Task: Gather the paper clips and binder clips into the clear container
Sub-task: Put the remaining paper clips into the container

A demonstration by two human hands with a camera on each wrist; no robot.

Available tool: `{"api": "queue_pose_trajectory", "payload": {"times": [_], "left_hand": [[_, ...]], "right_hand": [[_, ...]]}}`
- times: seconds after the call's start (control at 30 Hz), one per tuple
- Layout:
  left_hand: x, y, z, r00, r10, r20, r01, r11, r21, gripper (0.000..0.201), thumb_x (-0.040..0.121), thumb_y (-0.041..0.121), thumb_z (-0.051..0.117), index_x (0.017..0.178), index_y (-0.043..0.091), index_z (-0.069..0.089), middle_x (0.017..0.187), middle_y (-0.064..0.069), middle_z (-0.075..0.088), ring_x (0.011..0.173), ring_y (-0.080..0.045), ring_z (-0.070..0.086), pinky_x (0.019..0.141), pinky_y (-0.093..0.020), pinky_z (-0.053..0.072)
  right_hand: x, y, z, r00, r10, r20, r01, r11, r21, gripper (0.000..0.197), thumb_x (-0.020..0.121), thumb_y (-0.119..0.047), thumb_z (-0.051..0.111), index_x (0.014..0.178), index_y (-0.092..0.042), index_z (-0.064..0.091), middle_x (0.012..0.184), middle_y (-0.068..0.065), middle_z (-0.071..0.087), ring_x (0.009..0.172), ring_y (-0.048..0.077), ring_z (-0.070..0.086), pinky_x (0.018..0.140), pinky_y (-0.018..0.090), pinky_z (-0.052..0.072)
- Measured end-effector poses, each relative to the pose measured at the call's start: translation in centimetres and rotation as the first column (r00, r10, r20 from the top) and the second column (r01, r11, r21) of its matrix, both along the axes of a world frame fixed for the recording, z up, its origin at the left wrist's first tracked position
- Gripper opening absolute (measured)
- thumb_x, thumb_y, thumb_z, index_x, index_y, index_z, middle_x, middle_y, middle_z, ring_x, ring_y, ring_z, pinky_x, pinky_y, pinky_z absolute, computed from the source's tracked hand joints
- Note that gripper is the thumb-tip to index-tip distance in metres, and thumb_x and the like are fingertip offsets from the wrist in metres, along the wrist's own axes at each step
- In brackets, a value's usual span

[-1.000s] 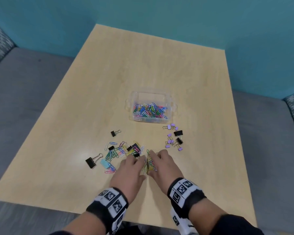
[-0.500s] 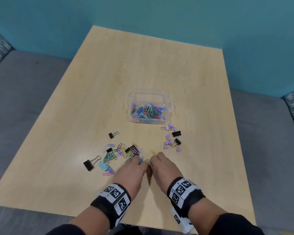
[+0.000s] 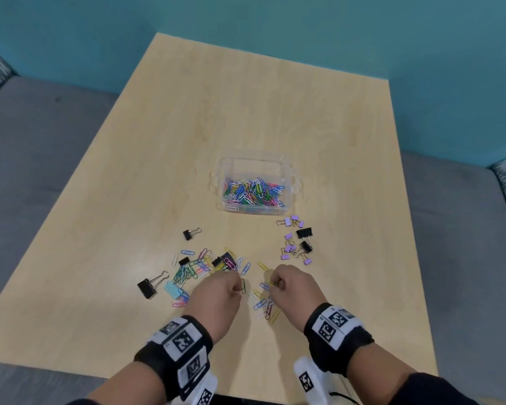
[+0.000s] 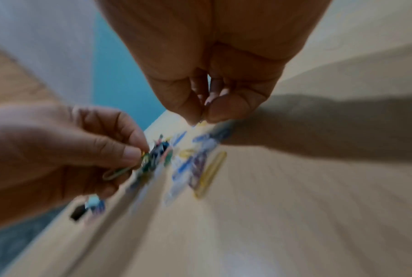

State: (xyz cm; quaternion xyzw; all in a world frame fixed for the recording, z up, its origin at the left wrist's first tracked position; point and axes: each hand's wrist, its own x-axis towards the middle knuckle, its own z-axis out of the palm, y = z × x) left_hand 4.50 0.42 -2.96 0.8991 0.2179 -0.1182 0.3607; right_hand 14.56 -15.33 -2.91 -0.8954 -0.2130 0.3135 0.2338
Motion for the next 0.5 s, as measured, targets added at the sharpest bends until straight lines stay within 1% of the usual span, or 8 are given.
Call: {"api": "queue_pose_trajectory", "payload": {"times": [0.03, 0.1, 0.17, 0.23, 0.33, 0.4, 0.43, 0.5], "left_hand": [[0.2, 0.5, 0.4, 0.997, 0.074, -0.002, -0.074, 0.992, -0.103, 0.012, 0.08, 0.014, 0.058, 0.073, 0.023, 0.054, 0.068, 0.006, 0.058, 0.063, -0.013, 0.055, 0.056, -0.024, 0.042], [1.3, 1.4, 1.4, 0.974, 0.224, -0.037, -0.223, 0.916, -0.333, 0.011, 0.078, 0.013, 0.063, 0.071, 0.021, 0.059, 0.06, 0.004, 0.061, 0.052, -0.012, 0.056, 0.054, -0.027, 0.05], [3.1, 2.8, 2.3, 0.943, 0.329, -0.041, -0.311, 0.833, -0.458, 0.015, 0.077, 0.005, 0.065, 0.069, 0.016, 0.061, 0.052, 0.003, 0.059, 0.045, -0.014, 0.053, 0.048, -0.029, 0.048], [5.8, 4.5, 3.2, 0.925, 0.378, 0.026, -0.324, 0.824, -0.464, 0.019, 0.076, 0.001, 0.067, 0.066, 0.016, 0.06, 0.05, 0.003, 0.057, 0.044, -0.018, 0.054, 0.048, -0.026, 0.045], [10.4, 6.4, 4.7, 0.908, 0.404, 0.116, -0.313, 0.834, -0.455, 0.019, 0.077, -0.002, 0.067, 0.068, 0.014, 0.059, 0.058, -0.004, 0.059, 0.05, -0.02, 0.055, 0.056, -0.038, 0.057], [13.0, 7.1, 5.3, 0.909, 0.385, 0.16, -0.291, 0.861, -0.417, 0.019, 0.076, -0.001, 0.067, 0.067, 0.014, 0.059, 0.058, -0.004, 0.057, 0.051, -0.022, 0.056, 0.062, -0.046, 0.059], [14.0, 7.4, 5.5, 0.914, 0.362, 0.183, -0.271, 0.881, -0.389, 0.018, 0.075, 0.002, 0.068, 0.067, 0.016, 0.06, 0.059, -0.004, 0.058, 0.054, -0.024, 0.058, 0.064, -0.048, 0.058], [14.9, 7.9, 5.6, 0.934, 0.29, 0.209, -0.218, 0.925, -0.31, 0.011, 0.075, 0.014, 0.07, 0.073, 0.021, 0.062, 0.068, -0.003, 0.063, 0.063, -0.027, 0.064, 0.069, -0.045, 0.057]], "right_hand": [[0.5, 0.1, 0.3, 0.992, -0.09, -0.088, 0.093, 0.995, 0.037, 0.006, 0.082, -0.018, 0.059, 0.077, -0.02, 0.055, 0.068, -0.008, 0.052, 0.057, 0.01, 0.048, 0.053, 0.022, 0.038], [1.7, 0.6, 1.3, 0.937, -0.227, -0.266, 0.262, 0.959, 0.105, 0.009, 0.081, -0.013, 0.06, 0.075, -0.018, 0.056, 0.059, -0.006, 0.05, 0.045, 0.009, 0.044, 0.045, 0.021, 0.037], [3.5, 1.6, 2.6, 0.909, -0.257, -0.327, 0.319, 0.936, 0.151, 0.01, 0.082, -0.008, 0.061, 0.075, -0.013, 0.055, 0.055, 0.001, 0.049, 0.038, 0.01, 0.042, 0.038, 0.018, 0.034], [6.1, 3.0, 4.0, 0.925, -0.26, -0.279, 0.316, 0.931, 0.182, 0.011, 0.082, -0.007, 0.061, 0.074, -0.013, 0.055, 0.053, 0.006, 0.051, 0.036, 0.014, 0.045, 0.037, 0.021, 0.035], [10.2, 5.6, 5.8, 0.967, -0.233, -0.1, 0.25, 0.943, 0.219, 0.01, 0.079, -0.009, 0.061, 0.072, -0.015, 0.056, 0.056, 0.007, 0.058, 0.045, 0.026, 0.055, 0.044, 0.034, 0.047], [12.0, 7.5, 6.7, 0.983, -0.182, 0.029, 0.173, 0.967, 0.185, 0.009, 0.078, -0.012, 0.062, 0.072, -0.018, 0.057, 0.065, 0.005, 0.062, 0.061, 0.031, 0.063, 0.056, 0.04, 0.055], [12.7, 8.3, 7.0, 0.985, -0.163, 0.056, 0.151, 0.973, 0.177, 0.009, 0.077, -0.014, 0.063, 0.073, -0.019, 0.057, 0.068, 0.003, 0.063, 0.068, 0.03, 0.065, 0.062, 0.041, 0.057], [13.4, 9.4, 7.3, 0.989, -0.135, 0.056, 0.124, 0.979, 0.163, 0.006, 0.079, -0.021, 0.066, 0.083, -0.02, 0.061, 0.079, 0.002, 0.065, 0.076, 0.028, 0.065, 0.073, 0.042, 0.056]]}}
